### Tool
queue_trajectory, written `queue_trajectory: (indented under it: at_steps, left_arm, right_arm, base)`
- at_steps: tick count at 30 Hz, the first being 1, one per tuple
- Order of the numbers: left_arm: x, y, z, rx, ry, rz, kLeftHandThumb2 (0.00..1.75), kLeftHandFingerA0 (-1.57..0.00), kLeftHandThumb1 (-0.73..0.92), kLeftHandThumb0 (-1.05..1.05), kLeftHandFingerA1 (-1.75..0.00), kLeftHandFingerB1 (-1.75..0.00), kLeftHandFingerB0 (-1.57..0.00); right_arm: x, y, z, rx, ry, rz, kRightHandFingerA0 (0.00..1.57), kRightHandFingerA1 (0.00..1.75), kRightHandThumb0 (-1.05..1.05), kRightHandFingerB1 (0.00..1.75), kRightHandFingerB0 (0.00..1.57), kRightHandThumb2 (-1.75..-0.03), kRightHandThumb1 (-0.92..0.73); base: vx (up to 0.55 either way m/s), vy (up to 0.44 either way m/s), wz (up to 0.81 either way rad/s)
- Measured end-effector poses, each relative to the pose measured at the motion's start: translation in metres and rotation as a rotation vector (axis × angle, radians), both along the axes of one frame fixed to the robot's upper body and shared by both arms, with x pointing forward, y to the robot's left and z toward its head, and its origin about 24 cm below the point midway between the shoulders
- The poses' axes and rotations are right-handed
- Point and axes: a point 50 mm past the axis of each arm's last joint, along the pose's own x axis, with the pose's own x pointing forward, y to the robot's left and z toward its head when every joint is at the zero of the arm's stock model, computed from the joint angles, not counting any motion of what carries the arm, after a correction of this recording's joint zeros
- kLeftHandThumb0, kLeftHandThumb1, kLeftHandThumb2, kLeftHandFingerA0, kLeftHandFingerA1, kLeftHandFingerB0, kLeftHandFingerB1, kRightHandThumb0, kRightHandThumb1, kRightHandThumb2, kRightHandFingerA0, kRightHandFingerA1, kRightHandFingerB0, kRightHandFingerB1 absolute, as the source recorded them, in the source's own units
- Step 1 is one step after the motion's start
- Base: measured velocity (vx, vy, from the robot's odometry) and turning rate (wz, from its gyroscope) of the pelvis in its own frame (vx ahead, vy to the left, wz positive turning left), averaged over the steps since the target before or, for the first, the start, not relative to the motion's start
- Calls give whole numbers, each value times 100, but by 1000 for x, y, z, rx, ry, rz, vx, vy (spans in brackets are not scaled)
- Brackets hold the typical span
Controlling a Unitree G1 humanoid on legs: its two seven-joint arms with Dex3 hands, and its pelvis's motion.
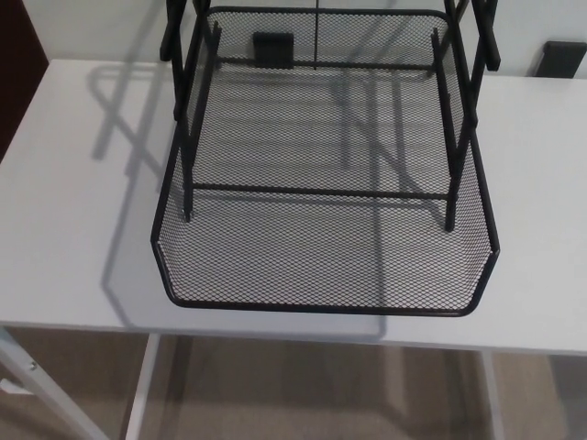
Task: The robot walks towards a file tray kept in the middle of a desk and uses its right hand to grab a tray and pulls it out towards itself
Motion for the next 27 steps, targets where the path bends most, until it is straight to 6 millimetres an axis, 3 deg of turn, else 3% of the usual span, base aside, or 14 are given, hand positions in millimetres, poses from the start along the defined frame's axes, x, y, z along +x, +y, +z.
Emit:
queue_trajectory:
  at_steps: [1,2,8,9,12,13,17,18,25,27]
  left_arm:
    - [1,0,0,6,-4,-4,53,-31,37,-59,-38,-43,-24]
    - [1,0,0,9,-5,-6,73,-27,26,-63,-47,-51,-23]
    - [3,0,0,32,-10,-26,75,-28,28,-65,-48,-51,-24]
    - [3,0,0,34,-10,-29,52,-37,39,-61,-38,-43,-26]
    - [4,0,0,41,-13,-36,53,-36,40,-66,-38,-44,-27]
    - [4,0,0,49,-14,-46,53,-35,39,-64,-38,-44,-27]
    - [3,0,0,72,-12,-68,53,-35,37,-67,-39,-45,-27]
    - [3,0,0,77,-9,-71,53,-36,38,-64,-39,-44,-27]
    - [4,2,1,94,-19,-93,53,-36,39,-64,-37,-42,-27]
    - [5,2,2,99,-21,-98,53,-36,38,-67,-39,-46,-28]
  right_arm:
    - [1,0,1,0,-11,-1,0,33,-73,9,0,-60,-64]
    - [1,1,1,0,-19,-3,0,27,-77,13,0,-89,-51]
    - [0,1,4,1,-56,-14,0,26,-79,10,0,-88,-51]
    - [0,1,4,2,-60,-15,0,26,-79,11,0,-88,-52]
    - [-1,2,5,4,-67,-18,0,26,-79,10,0,-88,-52]
    - [-1,2,5,4,-70,-21,0,35,-70,8,0,-59,-64]
    - [-2,1,6,3,-72,-22,0,34,-68,7,0,-65,-63]
    - [-2,1,6,2,-74,-22,1,27,-77,12,0,-87,-51]
    - [-2,1,6,1,-85,-25,5,24,-86,0,0,-85,-54]
    - [-2,1,6,-1,-90,-25,2,30,-78,10,0,-86,-50]
  base:
    - [0,0,0]
    - [0,0,0]
    - [0,0,0]
    - [0,0,0]
    - [0,0,0]
    - [0,0,0]
    - [0,0,0]
    - [0,0,0]
    - [0,0,0]
    - [0,0,0]
